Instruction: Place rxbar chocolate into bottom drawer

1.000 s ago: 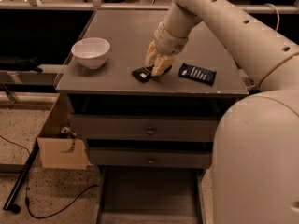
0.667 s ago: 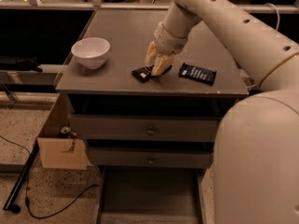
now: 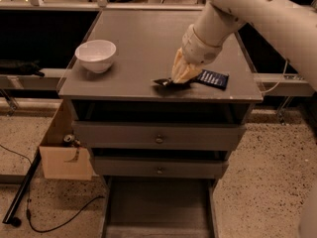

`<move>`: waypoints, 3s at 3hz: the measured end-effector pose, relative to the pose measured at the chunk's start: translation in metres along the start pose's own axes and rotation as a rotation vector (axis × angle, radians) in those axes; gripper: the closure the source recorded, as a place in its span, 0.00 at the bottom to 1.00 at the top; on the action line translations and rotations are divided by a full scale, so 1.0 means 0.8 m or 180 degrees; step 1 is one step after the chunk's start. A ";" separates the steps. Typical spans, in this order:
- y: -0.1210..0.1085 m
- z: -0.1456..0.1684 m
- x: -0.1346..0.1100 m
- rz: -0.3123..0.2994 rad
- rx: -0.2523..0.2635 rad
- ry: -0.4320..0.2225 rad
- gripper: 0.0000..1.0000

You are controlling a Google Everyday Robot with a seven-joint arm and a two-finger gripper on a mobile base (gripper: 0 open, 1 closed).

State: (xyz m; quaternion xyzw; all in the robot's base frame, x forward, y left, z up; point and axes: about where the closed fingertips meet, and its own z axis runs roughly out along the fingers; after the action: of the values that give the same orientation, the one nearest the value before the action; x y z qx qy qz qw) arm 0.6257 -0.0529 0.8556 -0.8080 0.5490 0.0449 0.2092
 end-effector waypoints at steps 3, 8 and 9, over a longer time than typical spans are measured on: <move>0.074 -0.040 0.011 0.0307 0.0279 -0.0061 1.00; 0.301 -0.055 0.018 0.0879 0.0864 -0.0356 1.00; 0.311 0.048 0.045 0.1098 0.0786 -0.0480 1.00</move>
Offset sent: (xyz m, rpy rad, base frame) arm -0.0570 -0.0335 0.0149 0.0675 -0.0332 -0.1211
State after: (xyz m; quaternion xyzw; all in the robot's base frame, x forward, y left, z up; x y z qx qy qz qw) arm 0.4204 -0.1464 0.7379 -0.6646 0.6633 0.0727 0.3362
